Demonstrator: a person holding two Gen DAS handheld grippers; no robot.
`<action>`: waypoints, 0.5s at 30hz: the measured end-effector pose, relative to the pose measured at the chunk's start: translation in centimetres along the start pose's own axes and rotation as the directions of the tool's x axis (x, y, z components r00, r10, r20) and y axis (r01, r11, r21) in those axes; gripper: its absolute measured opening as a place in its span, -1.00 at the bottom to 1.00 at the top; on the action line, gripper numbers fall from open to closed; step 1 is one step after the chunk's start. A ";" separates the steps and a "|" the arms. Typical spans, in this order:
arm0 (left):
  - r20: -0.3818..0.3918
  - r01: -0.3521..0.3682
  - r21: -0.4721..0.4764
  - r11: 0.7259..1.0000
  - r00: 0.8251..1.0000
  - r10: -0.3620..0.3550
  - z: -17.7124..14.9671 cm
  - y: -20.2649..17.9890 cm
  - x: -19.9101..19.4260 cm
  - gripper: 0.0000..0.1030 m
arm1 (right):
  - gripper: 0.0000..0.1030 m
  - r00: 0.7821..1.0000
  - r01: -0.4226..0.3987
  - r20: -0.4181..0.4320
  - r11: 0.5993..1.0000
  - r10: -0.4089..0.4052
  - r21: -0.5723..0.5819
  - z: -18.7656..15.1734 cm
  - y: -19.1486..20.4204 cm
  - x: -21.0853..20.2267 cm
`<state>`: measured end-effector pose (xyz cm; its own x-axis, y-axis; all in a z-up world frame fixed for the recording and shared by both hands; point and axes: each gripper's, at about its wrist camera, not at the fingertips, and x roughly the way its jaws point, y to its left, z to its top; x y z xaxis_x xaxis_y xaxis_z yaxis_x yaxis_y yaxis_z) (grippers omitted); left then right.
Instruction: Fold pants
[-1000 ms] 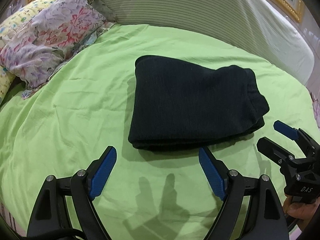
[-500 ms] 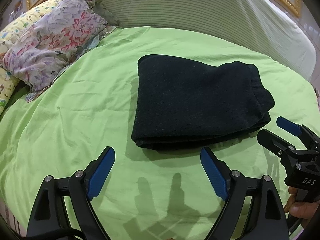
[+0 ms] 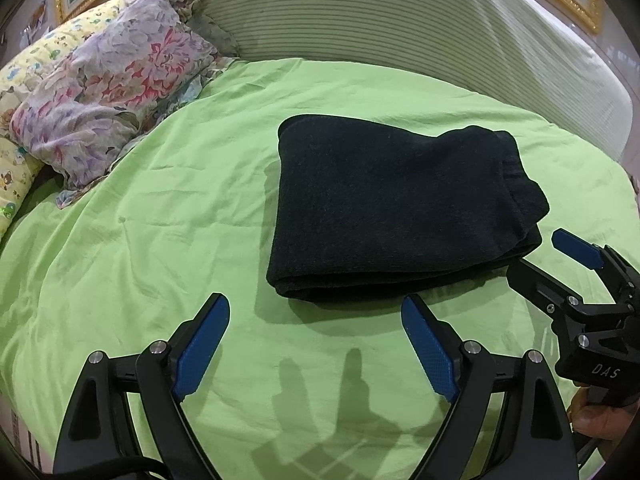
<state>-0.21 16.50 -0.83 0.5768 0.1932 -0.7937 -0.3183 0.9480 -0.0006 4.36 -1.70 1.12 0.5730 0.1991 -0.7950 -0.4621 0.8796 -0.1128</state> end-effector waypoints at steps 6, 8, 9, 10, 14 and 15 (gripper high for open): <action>0.001 -0.006 -0.004 1.000 1.000 0.006 0.0 0.1 -0.2 0.72 | 0.93 1.000 -0.010 0.002 1.000 0.010 0.009 -0.1 0.2 -0.2; 0.004 -0.009 -0.002 1.000 1.000 0.009 0.0 0.0 -0.2 0.72 | 0.93 1.000 -0.014 0.004 1.000 0.014 0.007 -0.1 0.2 -0.2; 0.005 -0.009 -0.002 1.000 1.000 0.009 0.0 0.0 -0.2 0.72 | 0.93 1.000 -0.014 0.005 1.000 0.014 0.004 0.0 0.2 -0.2; 0.005 -0.009 -0.002 1.000 1.000 0.009 0.0 0.0 -0.3 0.73 | 0.93 1.000 -0.013 0.007 1.000 0.013 0.004 0.0 0.3 -0.3; 0.005 -0.009 -0.001 1.000 1.000 0.009 0.0 0.1 -0.3 0.73 | 0.93 1.000 -0.017 0.012 1.000 0.017 0.010 0.0 0.3 -0.5; 0.005 -0.010 -0.001 1.000 1.000 0.010 0.0 0.1 -0.3 0.73 | 0.93 1.000 -0.017 0.015 1.000 0.017 0.010 0.0 0.3 -0.6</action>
<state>-0.38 16.50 -0.59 0.5777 0.2041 -0.7903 -0.3247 0.9458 0.0069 3.91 -1.56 1.53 0.5750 0.2202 -0.7880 -0.4650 0.8804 -0.0933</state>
